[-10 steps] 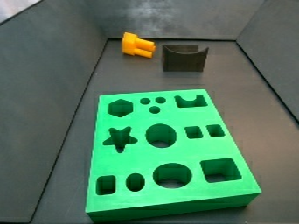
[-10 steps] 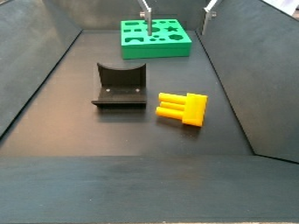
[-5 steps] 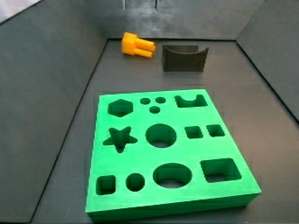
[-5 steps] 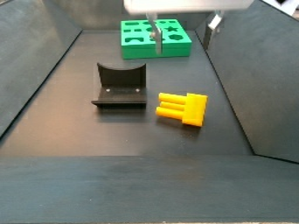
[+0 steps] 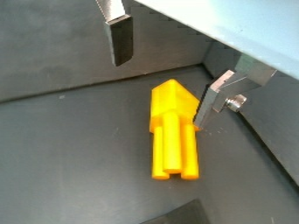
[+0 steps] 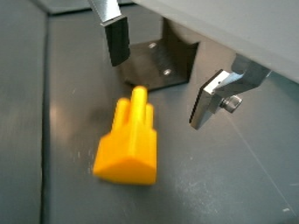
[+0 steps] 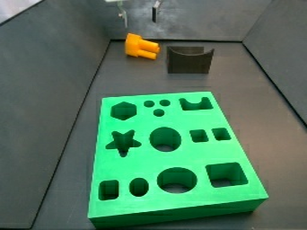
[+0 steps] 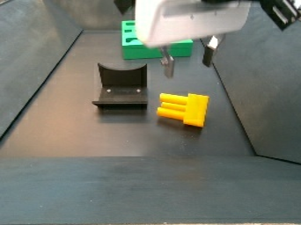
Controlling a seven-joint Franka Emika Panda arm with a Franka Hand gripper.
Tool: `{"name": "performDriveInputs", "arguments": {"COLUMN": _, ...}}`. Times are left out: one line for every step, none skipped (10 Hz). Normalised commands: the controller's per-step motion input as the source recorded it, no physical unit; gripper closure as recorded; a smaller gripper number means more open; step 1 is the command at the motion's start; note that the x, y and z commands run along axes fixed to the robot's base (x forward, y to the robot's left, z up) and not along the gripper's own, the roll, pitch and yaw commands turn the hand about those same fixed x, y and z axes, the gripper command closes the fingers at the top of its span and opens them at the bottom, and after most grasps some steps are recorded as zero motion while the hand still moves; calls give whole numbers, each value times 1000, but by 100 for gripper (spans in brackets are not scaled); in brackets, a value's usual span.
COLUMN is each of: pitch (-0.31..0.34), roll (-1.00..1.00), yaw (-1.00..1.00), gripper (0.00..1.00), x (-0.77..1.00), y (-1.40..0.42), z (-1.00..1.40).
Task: Pick up the 3 prong object. Move up. Rotate the 3 prong object. Place the 3 prong object on the fixture. Regrasp the 3 prong object. Move to above the board. Insert the 3 prong object.
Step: Pick up the 3 prong object.
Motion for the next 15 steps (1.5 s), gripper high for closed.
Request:
{"name": "performDriveInputs", "arguments": {"pitch": -101, "roll": 24, "yaw": 846, "gripper": 0, "x": -160, "y": 309, "z": -574}}
{"name": "performDriveInputs", "arguments": {"pitch": -94, "roll": 0, "yaw": 831, "gripper": 0, "x": -166, "y": 354, "z": -531}}
{"name": "performDriveInputs", "arguments": {"pitch": -91, "roll": 30, "yaw": 831, "gripper": 0, "x": -157, "y": 346, "z": -480}}
{"name": "performDriveInputs", "arguments": {"pitch": -60, "roll": 103, "yaw": 820, "gripper": 0, "x": -134, "y": 291, "z": -446}}
{"name": "performDriveInputs", "arguments": {"pitch": 0, "roll": 201, "yaw": 734, "gripper": 0, "x": 0, "y": 246, "z": -426}}
{"name": "performDriveInputs", "arguments": {"pitch": 0, "roll": 269, "yaw": 663, "gripper": 0, "x": 0, "y": 226, "z": -411}}
{"name": "performDriveInputs", "arguments": {"pitch": 0, "roll": 316, "yaw": 597, "gripper": 0, "x": 0, "y": 146, "z": -377}}
{"name": "performDriveInputs", "arguments": {"pitch": 6, "roll": 349, "yaw": 583, "gripper": 0, "x": 0, "y": 74, "z": -343}}
{"name": "performDriveInputs", "arguments": {"pitch": 34, "roll": 399, "yaw": 574, "gripper": 0, "x": 0, "y": 0, "z": -297}}
{"name": "performDriveInputs", "arguments": {"pitch": 99, "roll": 500, "yaw": 449, "gripper": 0, "x": 77, "y": 0, "z": 0}}
{"name": "performDriveInputs", "arguments": {"pitch": 104, "roll": 500, "yaw": 406, "gripper": 0, "x": 60, "y": -49, "z": 0}}
{"name": "performDriveInputs", "arguments": {"pitch": 123, "roll": 500, "yaw": 349, "gripper": 0, "x": 77, "y": -54, "z": -3}}
{"name": "performDriveInputs", "arguments": {"pitch": 106, "roll": 499, "yaw": 266, "gripper": 0, "x": 51, "y": -14, "z": -180}}
{"name": "performDriveInputs", "arguments": {"pitch": 27, "roll": 311, "yaw": 177, "gripper": 0, "x": 0, "y": 0, "z": -611}}
{"name": "performDriveInputs", "arguments": {"pitch": 4, "roll": 237, "yaw": 123, "gripper": 0, "x": -49, "y": 43, "z": -700}}
